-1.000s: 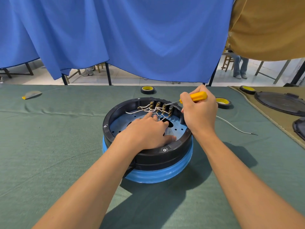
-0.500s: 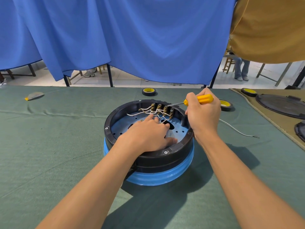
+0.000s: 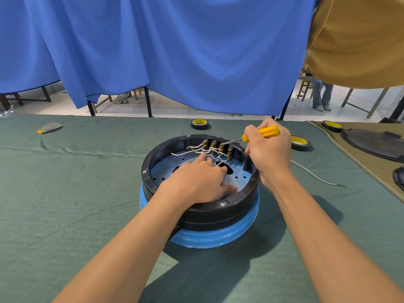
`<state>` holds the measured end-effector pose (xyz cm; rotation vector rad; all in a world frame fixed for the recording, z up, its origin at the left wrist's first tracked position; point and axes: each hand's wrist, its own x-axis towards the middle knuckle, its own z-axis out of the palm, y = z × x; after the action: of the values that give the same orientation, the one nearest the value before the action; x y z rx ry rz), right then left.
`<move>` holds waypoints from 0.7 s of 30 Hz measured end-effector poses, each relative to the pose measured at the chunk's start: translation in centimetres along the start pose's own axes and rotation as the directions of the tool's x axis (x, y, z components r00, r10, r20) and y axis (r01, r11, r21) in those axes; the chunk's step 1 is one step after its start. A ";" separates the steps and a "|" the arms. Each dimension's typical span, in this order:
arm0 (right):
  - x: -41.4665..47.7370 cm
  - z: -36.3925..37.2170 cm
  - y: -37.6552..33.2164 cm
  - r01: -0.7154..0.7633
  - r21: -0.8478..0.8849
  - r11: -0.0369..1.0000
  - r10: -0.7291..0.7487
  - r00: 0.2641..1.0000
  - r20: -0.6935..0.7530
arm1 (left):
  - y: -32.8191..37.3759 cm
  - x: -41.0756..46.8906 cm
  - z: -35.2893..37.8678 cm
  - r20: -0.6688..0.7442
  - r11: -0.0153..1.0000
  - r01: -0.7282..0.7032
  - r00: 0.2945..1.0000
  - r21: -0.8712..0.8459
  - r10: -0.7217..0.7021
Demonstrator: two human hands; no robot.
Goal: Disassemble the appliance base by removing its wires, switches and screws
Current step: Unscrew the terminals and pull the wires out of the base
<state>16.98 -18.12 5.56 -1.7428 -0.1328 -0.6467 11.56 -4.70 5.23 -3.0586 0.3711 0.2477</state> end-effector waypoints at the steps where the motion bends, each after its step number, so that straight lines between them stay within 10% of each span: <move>1: 0.1 0.0 0.1 -0.032 0.028 0.999 0.032 0.999 -0.002 | 0.0 0.0 0.0 0.000 1.000 0.001 1.000 0.001 -0.001; 21: 0.1 -0.1 0.2 -0.027 0.041 0.999 0.028 0.999 -0.026 | 0.0 -0.1 -0.1 -0.008 1.000 -0.001 1.000 -0.001 0.001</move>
<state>17.10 -18.32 5.47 -1.6933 -0.1022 -0.6425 11.44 -4.71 5.31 -3.0613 0.3724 0.2358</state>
